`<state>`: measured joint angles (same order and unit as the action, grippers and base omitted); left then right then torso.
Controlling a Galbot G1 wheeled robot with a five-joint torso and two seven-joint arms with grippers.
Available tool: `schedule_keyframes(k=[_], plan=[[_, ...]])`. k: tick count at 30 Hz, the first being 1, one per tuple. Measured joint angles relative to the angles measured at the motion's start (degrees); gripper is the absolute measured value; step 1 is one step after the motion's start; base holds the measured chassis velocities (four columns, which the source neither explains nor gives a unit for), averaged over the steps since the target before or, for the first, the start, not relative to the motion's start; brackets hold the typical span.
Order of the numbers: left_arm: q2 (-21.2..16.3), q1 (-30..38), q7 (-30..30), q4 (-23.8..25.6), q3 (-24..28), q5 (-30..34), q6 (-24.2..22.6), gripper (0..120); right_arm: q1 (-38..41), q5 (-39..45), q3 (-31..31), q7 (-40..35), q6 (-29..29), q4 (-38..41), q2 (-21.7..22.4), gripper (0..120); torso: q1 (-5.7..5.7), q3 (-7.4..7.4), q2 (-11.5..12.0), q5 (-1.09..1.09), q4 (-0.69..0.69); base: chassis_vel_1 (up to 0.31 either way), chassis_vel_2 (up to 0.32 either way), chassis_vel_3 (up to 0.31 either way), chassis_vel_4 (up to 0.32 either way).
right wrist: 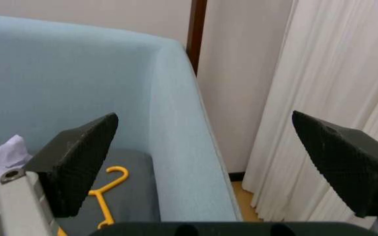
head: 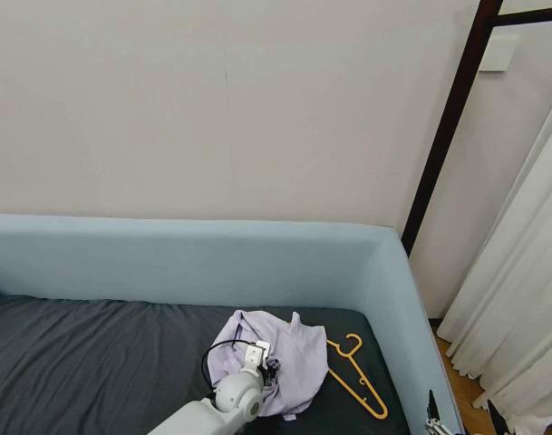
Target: Pick up the clothes from the sofa and hang them on the clothes hanger.
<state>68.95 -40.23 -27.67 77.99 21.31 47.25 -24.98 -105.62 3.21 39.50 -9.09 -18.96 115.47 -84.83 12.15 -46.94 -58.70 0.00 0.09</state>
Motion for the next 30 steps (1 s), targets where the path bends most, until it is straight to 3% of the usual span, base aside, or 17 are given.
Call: schedule_keyframes(k=[10, 17, 22, 28, 30], plan=[[0.05, -0.61, 1.11, -1.06, -0.10, -0.76, 0.51, 0, 0.28, 0.25, -0.54, -0.10, -0.14, -0.62, 0.27, 100, 0.00, 0.00, 0.00, 0.00, 0.00, 0.000, 0.000, 0.000, 0.000], [-0.54, -1.09, 1.77, -0.02, -0.51, -1.15, 1.75, 0, 0.49, 0.48, -0.85, -0.25, -0.20, -0.69, 0.32, 100, 0.00, 0.00, 0.00, 0.00, 0.00, 0.000, 0.000, 0.000, 0.000], [-1.66, -0.77, 3.89, 3.89, -0.80, -1.87, 3.34, 0, 0.66, 1.44, -0.81, -0.69, -0.12, -0.63, 0.85, 100, 0.00, 0.00, 0.00, -0.01, 0.00, 0.000, 0.000, 0.000, 0.000], [-5.63, 0.60, 6.65, 10.45, -1.66, -1.53, 6.66, 0, 1.21, 2.25, -0.81, -1.18, 0.34, -0.43, 1.09, 100, 0.00, 0.00, 0.00, -0.01, 0.00, 0.000, 0.000, 0.000, 0.000], [-8.34, 1.71, 7.59, 15.05, -2.69, -0.47, 7.90, 0, 1.36, 2.55, -0.88, -1.45, 0.57, -0.50, 1.28, 100, 0.00, 0.00, 0.00, -0.01, -0.01, 0.000, 0.000, 0.000, 0.000]])
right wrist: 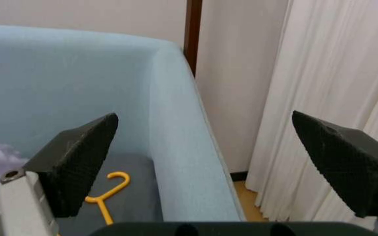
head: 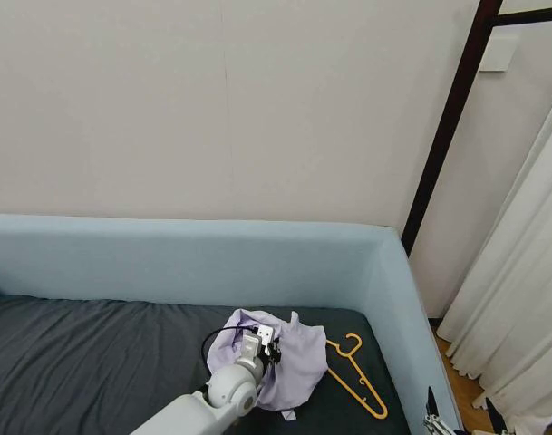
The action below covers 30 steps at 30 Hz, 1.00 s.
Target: Pick up the clothes from the sofa and hang them on the clothes hanger.
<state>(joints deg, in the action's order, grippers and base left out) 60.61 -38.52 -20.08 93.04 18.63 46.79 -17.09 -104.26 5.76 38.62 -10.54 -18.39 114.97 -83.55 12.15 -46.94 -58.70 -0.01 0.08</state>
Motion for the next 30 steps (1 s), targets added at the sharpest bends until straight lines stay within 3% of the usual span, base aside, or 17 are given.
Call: schedule_keyframes(k=[2, 6, 7, 10, 19, 24, 30], plan=[[-1.06, 0.56, 0.46, 1.98, -0.49, 0.50, 0.50, 0, 0.03, 0.09, -0.03, -0.06, 0.08, 0.00, 0.06, 100, 0.00, 0.00, 0.00, 0.00, 0.01, 0.000, 0.000, 0.000, 0.000], [-6.44, 5.17, 1.86, 10.69, -2.48, 4.49, 1.99, 0, 0.45, 0.94, -0.10, -0.71, 0.86, 0.42, 0.24, 100, -0.01, 0.00, 0.00, 0.00, 0.01, 0.000, 0.000, 0.000, 0.000], [-6.44, 5.17, 1.86, 10.69, -2.48, 4.49, 1.99, 0, 0.45, 0.94, -0.10, -0.71, 0.86, 0.42, 0.24, 100, -0.01, 0.00, 0.00, 0.00, 0.01, 0.000, 0.000, 0.000, 0.000], [-9.34, 11.06, 1.94, 14.97, -3.14, 8.72, 2.13, 0, 0.72, 1.75, 0.07, -1.22, 1.28, 0.51, 0.28, 100, 0.00, 0.00, 0.00, -0.01, 0.00, 0.000, 0.000, 0.000, 0.000], [-10.68, 23.48, -1.99, 22.03, -5.42, 20.55, -0.83, 0, 1.32, 3.79, 1.37, -2.29, 2.46, 1.33, 0.57, 100, 0.00, 0.00, 0.00, 0.01, 0.02, 0.000, 0.000, 0.000, 0.000], [-12.46, 24.30, -4.40, 26.78, -8.22, 24.46, -2.99, 0, 1.64, 4.40, 2.16, -2.73, 2.99, 1.85, 0.71, 100, 0.00, 0.00, 0.00, 0.00, 0.03, 0.000, 0.000, 0.000, 0.000], [-18.83, 19.54, -9.12, 36.10, -16.44, 35.04, -7.46, 0, 3.02, 4.62, 2.44, -3.52, 3.51, 1.05, 1.04, 100, -0.01, 0.01, 0.00, 0.00, 0.00, 0.000, 0.000, 0.000, 0.000]])
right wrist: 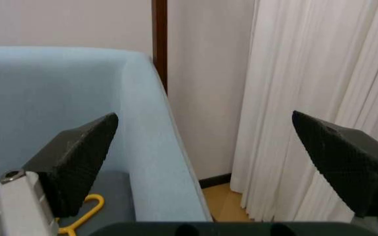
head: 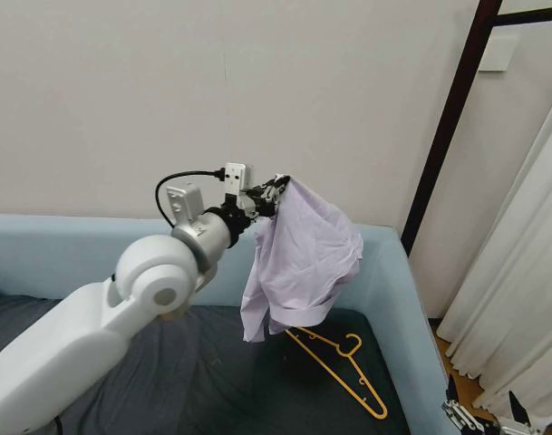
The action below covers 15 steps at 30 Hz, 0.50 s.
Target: Pick up the clothes from the sofa and hang them on the clothes hanger.
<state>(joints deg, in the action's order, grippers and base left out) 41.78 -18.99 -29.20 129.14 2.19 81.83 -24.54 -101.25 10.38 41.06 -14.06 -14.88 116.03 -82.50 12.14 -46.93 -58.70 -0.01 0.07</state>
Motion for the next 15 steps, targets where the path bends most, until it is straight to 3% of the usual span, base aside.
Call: schedule_keyframes(k=[5, 15], plan=[[-3.45, -4.13, 0.09, 5.78, -2.58, 2.41, -0.21, 0, 1.36, 0.26, -0.24, -0.43, 0.54, -0.76, 0.21, 100, 0.00, 0.00, 0.00, 0.01, 0.00, 0.000, 0.000, 0.000, 0.000], [-0.85, -10.85, 1.91, 10.89, -0.98, 8.62, 2.46, 0, 2.27, 0.72, 0.41, -1.45, 1.04, -1.68, 0.12, 100, 0.00, 0.00, 0.00, 0.02, 0.02, 0.000, 0.000, 0.000, 0.000]])
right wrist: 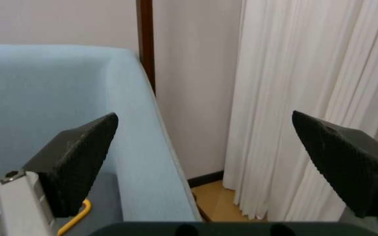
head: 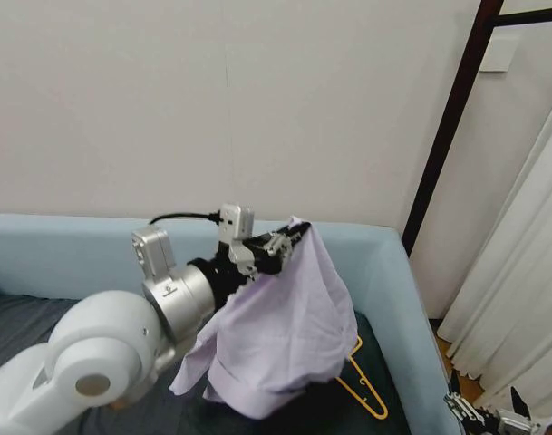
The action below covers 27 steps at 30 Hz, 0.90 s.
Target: Pick up the clothes from the sofa and hang them on the clothes hanger.
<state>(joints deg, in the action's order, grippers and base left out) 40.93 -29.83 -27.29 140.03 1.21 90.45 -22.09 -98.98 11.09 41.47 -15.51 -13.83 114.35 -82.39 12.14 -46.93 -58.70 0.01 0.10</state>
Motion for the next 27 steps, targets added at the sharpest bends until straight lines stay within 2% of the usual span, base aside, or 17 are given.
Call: schedule_keyframes(k=[3, 4, 6, 7, 8, 9, 11, 12, 16, 17, 18, 20, 22, 23, 27], plan=[[0.94, -1.46, -0.80, -0.31, 0.51, 0.86, -0.02, 0, 0.12, 0.00, 0.09, -0.09, 0.05, -0.29, -0.11, 100, 0.00, 0.00, 0.00, -0.01, -0.01, 0.000, 0.000, 0.000, 0.000], [2.07, -2.99, -1.69, -1.93, 1.13, 1.11, -0.33, 0, 0.31, -0.06, 0.11, -0.16, 0.09, -0.66, -0.23, 100, 0.00, 0.00, 0.00, 0.00, 0.00, 0.000, 0.000, 0.000, 0.000], [5.57, -6.71, -3.89, -11.39, 3.36, -0.89, -1.52, 0, 0.77, -0.64, -0.38, -0.29, 0.25, -1.49, -0.51, 100, 0.00, -0.01, 0.00, -0.02, 0.00, 0.000, 0.000, 0.000, 0.000], [5.57, -6.71, -3.89, -11.39, 3.36, -0.89, -1.52, 0, 0.77, -0.64, -0.38, -0.29, 0.25, -1.49, -0.51, 100, 0.00, -0.01, 0.00, -0.02, 0.00, 0.000, 0.000, 0.000, 0.000], [8.19, -8.53, -3.76, -19.09, 5.58, -3.91, -1.51, 0, 0.86, -1.00, -0.76, -0.32, 0.33, -1.86, -0.65, 100, 0.01, -0.02, 0.00, -0.01, -0.01, 0.000, 0.000, 0.000, 0.000], [9.85, -9.18, -3.31, -22.85, 6.65, -5.06, -1.47, 0, 0.97, -1.17, -0.92, -0.33, 0.34, -2.05, -0.69, 100, 0.01, -0.02, 0.01, -0.02, -0.01, 0.000, 0.000, 0.000, 0.000], [13.96, -9.80, -1.03, -31.31, 8.60, -7.38, -1.35, 0, 1.18, -1.41, -1.17, -0.41, 0.37, -2.43, -0.72, 100, 0.01, -0.01, 0.00, -0.01, -0.02, 0.000, 0.000, 0.000, 0.000], [13.96, -9.80, -1.03, -31.31, 8.60, -7.38, -1.35, 0, 1.18, -1.41, -1.17, -0.41, 0.37, -2.43, -0.72, 100, 0.01, -0.01, 0.00, -0.01, -0.02, 0.000, 0.000, 0.000, 0.000], [23.90, -8.63, 5.65, -51.71, 13.05, -15.64, -0.14, 0, 1.25, -1.59, -1.72, -0.58, 0.40, -2.78, -0.45, 100, 0.02, -0.02, 0.01, -0.02, 0.00, 0.000, 0.000, 0.000, 0.000], [23.90, -8.63, 5.65, -51.71, 13.05, -15.64, -0.14, 0, 1.25, -1.59, -1.72, -0.58, 0.40, -2.78, -0.45, 100, 0.02, -0.02, 0.01, -0.02, 0.00, 0.000, 0.000, 0.000, 0.000], [25.85, -7.68, 6.95, -56.49, 14.64, -17.99, 0.42, 0, 1.17, -1.60, -1.83, -0.59, 0.39, -2.74, -0.34, 100, 0.01, -0.01, 0.01, -0.01, 0.01, 0.000, 0.000, 0.000, 0.000], [27.93, -5.74, 8.51, -62.84, 16.95, -21.03, 1.34, 0, 0.96, -1.57, -1.84, -0.62, 0.39, -2.69, -0.20, 100, 0.02, -0.02, 0.01, -0.01, 0.01, 0.000, 0.000, 0.000, 0.000], [29.14, -3.77, 9.38, -66.87, 18.21, -22.79, 2.22, 0, 0.82, -1.53, -1.85, -0.62, 0.27, -2.70, -0.15, 100, 0.01, -0.01, 0.01, 0.00, -0.01, 0.000, 0.000, 0.000, 0.000], [29.14, -3.77, 9.38, -66.87, 18.21, -22.79, 2.22, 0, 0.82, -1.53, -1.85, -0.62, 0.27, -2.70, -0.15, 100, 0.01, -0.01, 0.01, 0.00, -0.01, 0.000, 0.000, 0.000, 0.000], [30.38, -0.01, 10.37, -72.60, 18.53, -23.89, 3.52, 0, 0.45, -1.59, -2.24, -0.63, -0.47, -3.19, -0.14, 100, 0.01, -0.01, 0.01, 0.00, 0.00, 0.000, 0.000, 0.000, 0.000]])
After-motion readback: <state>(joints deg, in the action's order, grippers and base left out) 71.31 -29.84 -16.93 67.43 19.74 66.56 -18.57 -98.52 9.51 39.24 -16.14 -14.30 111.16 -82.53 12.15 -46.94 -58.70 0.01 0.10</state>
